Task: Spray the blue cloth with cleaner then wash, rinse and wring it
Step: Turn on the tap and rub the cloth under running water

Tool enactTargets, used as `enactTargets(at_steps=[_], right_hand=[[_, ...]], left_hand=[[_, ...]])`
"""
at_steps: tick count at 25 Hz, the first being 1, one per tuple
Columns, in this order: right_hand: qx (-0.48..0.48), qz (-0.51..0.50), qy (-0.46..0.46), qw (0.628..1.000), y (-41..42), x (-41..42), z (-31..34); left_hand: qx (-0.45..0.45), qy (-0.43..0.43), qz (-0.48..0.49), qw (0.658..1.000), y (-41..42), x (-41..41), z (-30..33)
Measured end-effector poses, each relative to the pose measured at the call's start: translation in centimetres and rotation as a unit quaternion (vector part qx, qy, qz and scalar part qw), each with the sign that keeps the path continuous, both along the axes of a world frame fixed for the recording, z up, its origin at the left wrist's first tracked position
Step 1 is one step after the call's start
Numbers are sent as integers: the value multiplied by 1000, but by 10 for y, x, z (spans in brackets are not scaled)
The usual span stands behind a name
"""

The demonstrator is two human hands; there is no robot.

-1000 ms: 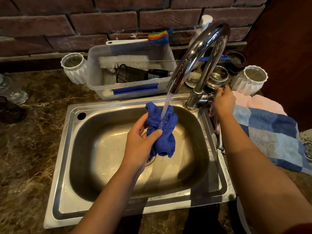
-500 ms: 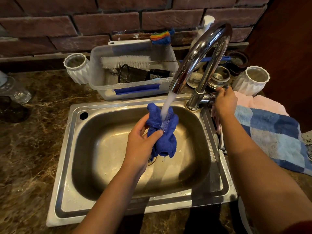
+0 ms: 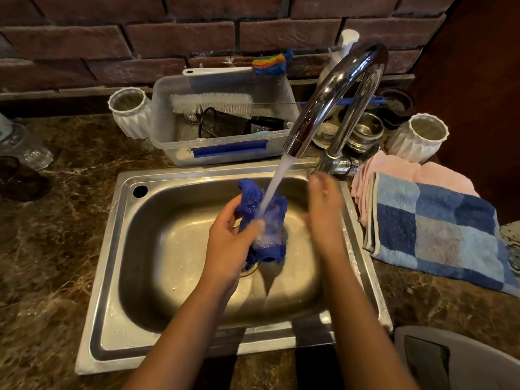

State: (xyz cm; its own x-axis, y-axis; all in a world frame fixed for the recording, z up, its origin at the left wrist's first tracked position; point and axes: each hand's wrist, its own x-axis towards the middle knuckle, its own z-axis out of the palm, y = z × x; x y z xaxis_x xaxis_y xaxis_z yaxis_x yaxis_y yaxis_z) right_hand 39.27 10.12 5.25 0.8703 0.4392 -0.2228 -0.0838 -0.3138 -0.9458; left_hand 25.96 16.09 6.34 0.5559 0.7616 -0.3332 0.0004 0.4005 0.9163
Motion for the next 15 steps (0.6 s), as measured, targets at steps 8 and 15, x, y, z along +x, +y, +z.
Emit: enactTargets(at_steps=[8,15], right_hand=[[15,146,-9,989,-11,-42,3],[268,9,216,939,14,-78,10]], left_hand=[[5,77,17,997,10,-17,-12],[81,12,26,996,-9,7,1]])
